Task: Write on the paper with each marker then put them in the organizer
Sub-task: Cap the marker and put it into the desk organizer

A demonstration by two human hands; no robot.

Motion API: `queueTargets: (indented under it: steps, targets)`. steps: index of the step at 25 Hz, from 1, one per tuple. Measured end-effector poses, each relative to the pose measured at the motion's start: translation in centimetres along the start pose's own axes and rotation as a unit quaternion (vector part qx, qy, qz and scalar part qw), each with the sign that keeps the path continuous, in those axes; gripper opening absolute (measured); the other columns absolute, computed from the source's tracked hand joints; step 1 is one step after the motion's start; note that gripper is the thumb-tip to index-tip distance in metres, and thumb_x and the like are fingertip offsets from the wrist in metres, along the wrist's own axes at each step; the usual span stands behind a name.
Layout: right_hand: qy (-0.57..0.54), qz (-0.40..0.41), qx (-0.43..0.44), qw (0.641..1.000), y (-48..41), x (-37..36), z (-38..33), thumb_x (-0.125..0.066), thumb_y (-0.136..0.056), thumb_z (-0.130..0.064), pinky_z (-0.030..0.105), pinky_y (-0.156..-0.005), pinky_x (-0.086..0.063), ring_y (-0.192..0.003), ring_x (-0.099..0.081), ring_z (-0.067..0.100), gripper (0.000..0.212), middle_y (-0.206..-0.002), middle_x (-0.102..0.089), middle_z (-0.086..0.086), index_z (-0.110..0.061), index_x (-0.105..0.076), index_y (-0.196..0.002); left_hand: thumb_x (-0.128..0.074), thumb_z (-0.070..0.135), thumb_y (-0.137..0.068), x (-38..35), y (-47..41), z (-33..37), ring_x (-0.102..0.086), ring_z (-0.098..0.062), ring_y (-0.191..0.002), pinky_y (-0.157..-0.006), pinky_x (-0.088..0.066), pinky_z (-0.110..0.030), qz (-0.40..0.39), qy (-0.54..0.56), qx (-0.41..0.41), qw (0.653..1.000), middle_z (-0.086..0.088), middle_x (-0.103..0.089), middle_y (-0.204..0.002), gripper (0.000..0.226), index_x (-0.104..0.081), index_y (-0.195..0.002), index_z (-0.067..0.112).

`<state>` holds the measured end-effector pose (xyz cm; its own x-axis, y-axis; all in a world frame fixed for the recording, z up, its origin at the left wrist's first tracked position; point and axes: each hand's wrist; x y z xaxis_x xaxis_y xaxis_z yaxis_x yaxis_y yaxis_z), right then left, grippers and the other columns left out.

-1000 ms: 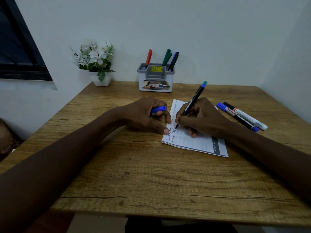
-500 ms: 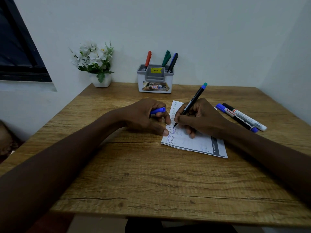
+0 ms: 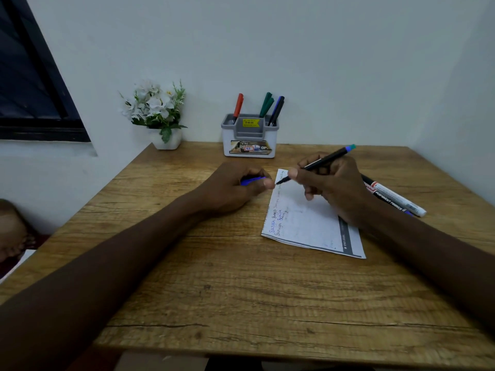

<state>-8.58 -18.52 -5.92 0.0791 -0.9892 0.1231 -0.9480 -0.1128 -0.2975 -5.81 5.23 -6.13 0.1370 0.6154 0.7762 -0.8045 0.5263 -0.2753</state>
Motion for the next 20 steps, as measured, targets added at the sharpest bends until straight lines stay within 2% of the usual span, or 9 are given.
queueTargets:
  steps: [2,5,7,9,11,13,15,20]
  targets:
    - [-0.083,0.003,-0.032,0.996,-0.3,0.2,-0.2,-0.068,-0.095,-0.01,0.029,-0.057,-0.059,-0.061,-0.068,0.019,0.012,-0.076,-0.073,0.013,0.0,-0.072,-0.098,-0.068,0.03,-0.095,-0.3,-0.1,-0.2,-0.065,0.003,-0.091,-0.079,-0.051,-0.018,0.027,0.017,-0.01,0.999,0.018,-0.074,-0.104,0.019,-0.074,-0.113,0.034]
    - [-0.154,-0.021,-0.08,0.985,-0.5,0.2,-0.3,-0.049,-0.102,-0.009,0.032,-0.06,-0.063,-0.063,-0.072,0.022,0.026,-0.076,-0.074,0.018,0.004,-0.071,-0.099,-0.077,0.028,-0.088,-0.6,-0.1,0.0,-0.068,0.004,-0.087,-0.076,-0.053,-0.015,0.06,0.061,-0.014,0.996,0.021,-0.073,-0.102,0.015,-0.074,-0.097,0.04]
    - [-0.159,-0.029,-0.089,0.983,-0.5,0.1,-0.3,-0.053,-0.096,-0.01,0.035,-0.061,-0.064,-0.064,-0.073,0.024,0.02,-0.077,-0.075,0.02,0.003,-0.069,-0.097,-0.078,0.025,-0.087,-0.6,0.0,0.2,-0.07,0.002,-0.088,-0.078,-0.055,-0.018,0.072,0.075,-0.012,0.995,0.023,-0.071,-0.102,0.021,-0.072,-0.084,0.044]
    - [-0.156,-0.032,-0.087,0.983,-0.7,0.2,-0.3,-0.057,-0.094,-0.009,0.036,-0.063,-0.064,-0.069,-0.076,0.027,0.011,-0.081,-0.075,0.022,-0.002,-0.065,-0.094,-0.078,0.023,-0.087,-0.6,0.0,0.1,-0.071,-0.002,-0.083,-0.075,-0.057,-0.023,0.083,0.072,-0.003,0.994,0.022,-0.072,-0.102,0.019,-0.075,-0.077,0.038]
    - [-0.128,-0.045,-0.078,0.988,-0.7,0.4,-0.2,-0.06,-0.098,-0.001,0.036,-0.068,-0.065,-0.077,-0.078,0.03,0.006,-0.087,-0.077,0.023,0.0,-0.065,-0.094,-0.078,0.022,-0.088,-0.7,0.0,0.1,-0.07,-0.002,-0.069,-0.065,-0.055,-0.023,0.087,0.077,0.0,0.993,0.019,-0.074,-0.099,0.004,-0.081,-0.085,0.02]
    - [-0.057,-0.075,-0.051,0.994,-0.5,0.4,-0.1,-0.07,-0.091,0.003,0.034,-0.07,-0.065,-0.081,-0.078,0.031,0.008,-0.09,-0.078,0.023,0.006,-0.07,-0.098,-0.078,0.02,-0.088,-0.9,0.1,0.3,-0.069,-0.005,-0.061,-0.06,-0.055,-0.021,0.089,0.083,0.0,0.993,0.009,-0.078,-0.096,0.013,-0.081,-0.1,0.015]
    - [0.011,-0.097,-0.01,0.995,-0.4,0.1,0.1,-0.074,-0.087,0.003,0.035,-0.068,-0.065,-0.077,-0.078,0.031,0.014,-0.087,-0.078,0.023,0.009,-0.073,-0.099,-0.078,0.016,-0.087,-0.9,0.1,0.6,-0.069,-0.001,-0.06,-0.06,-0.054,-0.016,0.098,0.086,0.002,0.991,0.004,-0.079,-0.099,0.02,-0.079,-0.107,0.014]
    - [0.104,-0.123,0.069,0.984,-1.1,-0.1,0.1,-0.07,-0.093,-0.001,0.034,-0.059,-0.064,-0.065,-0.075,0.03,0.012,-0.08,-0.076,0.021,0.01,-0.073,-0.096,-0.08,0.014,-0.086,-1.0,0.3,1.1,-0.067,0.009,-0.065,-0.067,-0.052,-0.011,0.133,0.034,-0.012,0.99,0.011,-0.077,-0.089,0.019,-0.081,-0.104,0.01]
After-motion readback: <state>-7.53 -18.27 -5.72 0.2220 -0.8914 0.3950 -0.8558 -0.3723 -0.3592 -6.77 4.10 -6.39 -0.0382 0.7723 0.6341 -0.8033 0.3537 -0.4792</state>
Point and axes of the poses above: each hand's wrist, its own y-axis away from the middle knuckle, its own x-axis out of the back of the hand, z = x × y
